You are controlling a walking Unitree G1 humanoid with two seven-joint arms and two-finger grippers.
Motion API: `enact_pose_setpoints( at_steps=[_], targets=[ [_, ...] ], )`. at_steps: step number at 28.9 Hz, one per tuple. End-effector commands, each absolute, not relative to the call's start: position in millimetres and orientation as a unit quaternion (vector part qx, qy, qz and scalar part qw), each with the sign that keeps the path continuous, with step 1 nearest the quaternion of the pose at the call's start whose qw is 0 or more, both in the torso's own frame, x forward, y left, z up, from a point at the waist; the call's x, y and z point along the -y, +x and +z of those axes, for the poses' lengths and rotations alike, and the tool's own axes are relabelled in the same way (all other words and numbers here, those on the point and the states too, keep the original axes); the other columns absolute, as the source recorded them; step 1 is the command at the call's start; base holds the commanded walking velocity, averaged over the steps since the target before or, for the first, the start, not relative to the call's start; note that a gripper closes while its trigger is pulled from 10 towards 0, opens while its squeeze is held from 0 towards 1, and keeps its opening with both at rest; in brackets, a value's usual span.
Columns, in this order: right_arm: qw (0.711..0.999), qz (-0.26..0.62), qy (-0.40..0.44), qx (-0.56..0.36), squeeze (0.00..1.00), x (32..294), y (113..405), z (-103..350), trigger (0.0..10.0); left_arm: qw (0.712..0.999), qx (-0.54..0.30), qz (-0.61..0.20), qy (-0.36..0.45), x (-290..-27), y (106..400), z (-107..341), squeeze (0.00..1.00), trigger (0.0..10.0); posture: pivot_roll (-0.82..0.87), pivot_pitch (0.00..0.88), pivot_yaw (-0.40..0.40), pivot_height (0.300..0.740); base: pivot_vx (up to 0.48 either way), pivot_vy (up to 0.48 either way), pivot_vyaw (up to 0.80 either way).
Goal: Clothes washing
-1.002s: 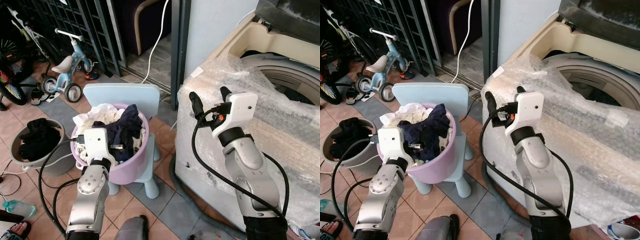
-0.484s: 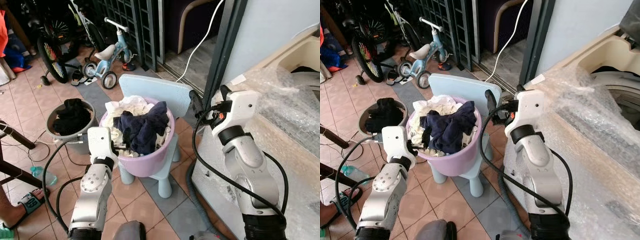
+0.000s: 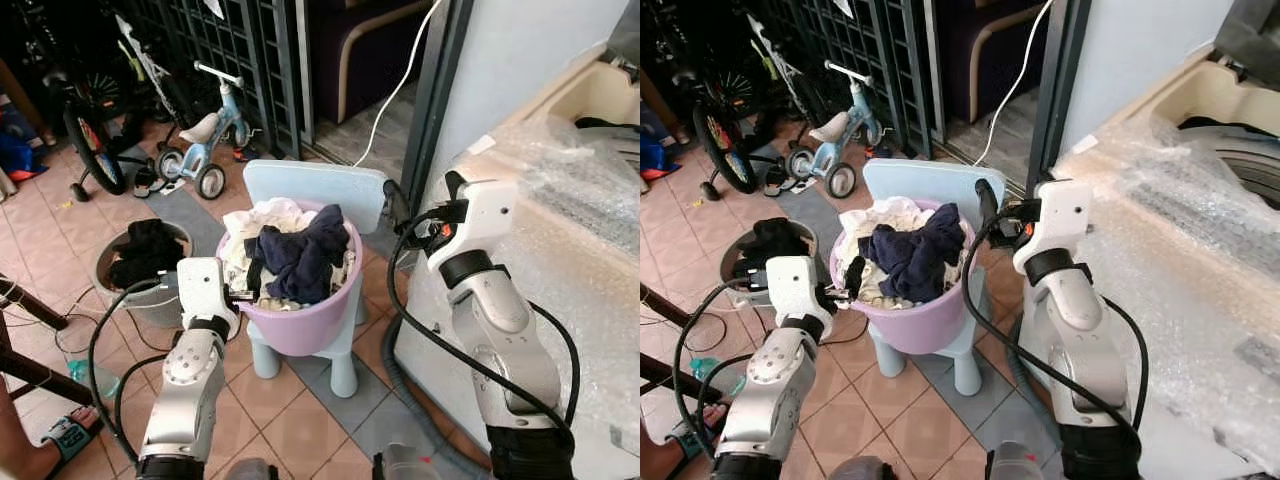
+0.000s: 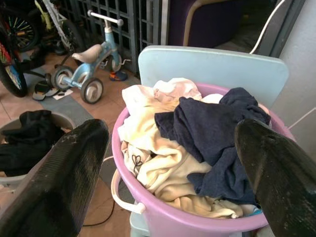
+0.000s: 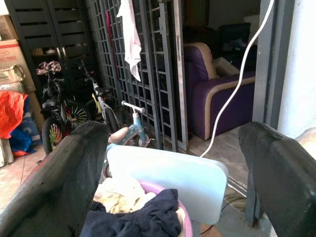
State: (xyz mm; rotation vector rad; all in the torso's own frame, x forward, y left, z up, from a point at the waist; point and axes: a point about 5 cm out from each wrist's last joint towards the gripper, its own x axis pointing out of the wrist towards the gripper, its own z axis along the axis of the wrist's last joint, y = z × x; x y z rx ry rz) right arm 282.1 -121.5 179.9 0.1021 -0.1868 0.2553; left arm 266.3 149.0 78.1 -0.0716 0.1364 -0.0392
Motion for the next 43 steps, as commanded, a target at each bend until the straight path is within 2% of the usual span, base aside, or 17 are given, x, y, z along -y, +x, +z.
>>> enact_pose_setpoints(
  at_steps=[1,12,18,28,30,36,39,43],
  targets=[
    [0.986,0.126,0.044,0.1,0.0,123.7,282.3,184.5,10.0,0.996,-0.056,-0.032,-0.057,-148.2,266.3,83.4,0.0,10.0,-0.11,0.086,0.053,0.74,0.0,0.0,0.0],
    [0.982,0.155,0.029,0.103,0.0,117.1,278.3,184.8,10.0,0.996,-0.05,-0.037,-0.062,-147.8,265.8,86.5,0.0,10.0,-0.11,0.097,0.053,0.74,0.176,0.0,0.05],
    [0.985,0.159,0.029,0.067,0.0,117.4,268.5,163.8,10.0,0.996,-0.055,-0.037,-0.06,-150.2,262.1,82.9,0.0,10.0,-0.11,0.1,0.052,0.74,0.301,0.0,0.48],
    [0.986,0.166,0.028,0.016,0.0,115.2,260.4,137.8,10.0,0.996,-0.057,-0.039,-0.062,-149.9,260.9,82.7,0.0,10.0,-0.11,0.104,0.052,0.74,0.334,0.0,0.0],
    [0.987,0.155,0.026,-0.03,0.0,120.6,251.9,112.5,10.0,0.996,-0.062,-0.037,-0.061,-150.1,260.0,81.4,0.0,10.0,-0.1,0.105,0.049,0.74,0.323,0.0,0.0],
    [0.987,0.142,0.029,-0.07,0.0,127.0,243.0,91.7,10.0,0.995,-0.069,-0.033,-0.056,-152.2,257.7,78.0,0.0,10.0,-0.1,0.11,0.05,0.74,0.266,0.0,0.0],
    [0.986,0.135,0.042,-0.083,0.0,130.7,242.8,86.5,10.0,0.995,-0.071,-0.032,-0.055,-152.1,257.0,77.1,0.0,10.0,-0.1,0.11,0.051,0.74,0.0,0.0,0.0],
    [0.982,0.147,0.021,-0.114,0.0,132.4,238.4,71.3,10.0,0.995,-0.088,-0.014,-0.038,-156.7,253.7,72.1,0.0,10.0,-0.09,0.114,0.05,0.74,0.0,0.0,0.2]
  ],
)
